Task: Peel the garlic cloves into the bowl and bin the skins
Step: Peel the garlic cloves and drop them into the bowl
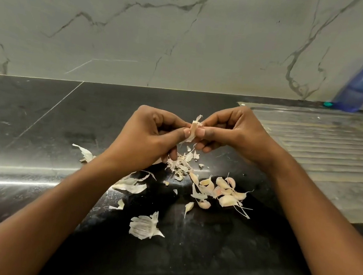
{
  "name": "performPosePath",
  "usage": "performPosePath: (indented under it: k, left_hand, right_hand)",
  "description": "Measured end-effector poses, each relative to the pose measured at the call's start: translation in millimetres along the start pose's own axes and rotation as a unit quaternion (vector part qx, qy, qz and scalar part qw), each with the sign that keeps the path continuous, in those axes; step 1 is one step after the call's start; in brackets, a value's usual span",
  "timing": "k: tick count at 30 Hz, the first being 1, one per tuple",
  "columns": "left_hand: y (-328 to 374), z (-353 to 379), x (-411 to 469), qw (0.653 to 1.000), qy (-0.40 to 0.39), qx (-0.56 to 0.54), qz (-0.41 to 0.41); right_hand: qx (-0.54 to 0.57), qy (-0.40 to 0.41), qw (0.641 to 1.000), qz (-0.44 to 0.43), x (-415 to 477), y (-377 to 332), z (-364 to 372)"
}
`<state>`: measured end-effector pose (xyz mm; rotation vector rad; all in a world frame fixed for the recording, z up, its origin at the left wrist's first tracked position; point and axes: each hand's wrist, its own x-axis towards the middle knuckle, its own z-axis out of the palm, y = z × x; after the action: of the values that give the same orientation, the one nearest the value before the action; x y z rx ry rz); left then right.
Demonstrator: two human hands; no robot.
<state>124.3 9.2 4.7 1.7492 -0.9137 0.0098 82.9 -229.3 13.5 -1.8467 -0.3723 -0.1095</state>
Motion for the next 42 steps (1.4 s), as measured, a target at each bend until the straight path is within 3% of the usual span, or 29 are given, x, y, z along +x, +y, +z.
performPosePath:
  k: [14,24,42]
  left_hand:
    - [-8.5,3.8,1.7,0.999,0.019,-0.029,-0.023]
    - [-3.3,-1.2,3.9,0.996,0.036,-0.078,-0.011]
    - [-9.0,0.5,3.7,0.998,0.041,0.04,0.009]
  right_hand:
    - [-0.041,0.072,0.996,-0.04,1.9,4.3,13.6]
    - [-0.024,0.057,0.997,-0.048,2.7,6.4,23.6]
    - [-0.046,0.03,0.998,-0.023,1.7,4.9,12.4]
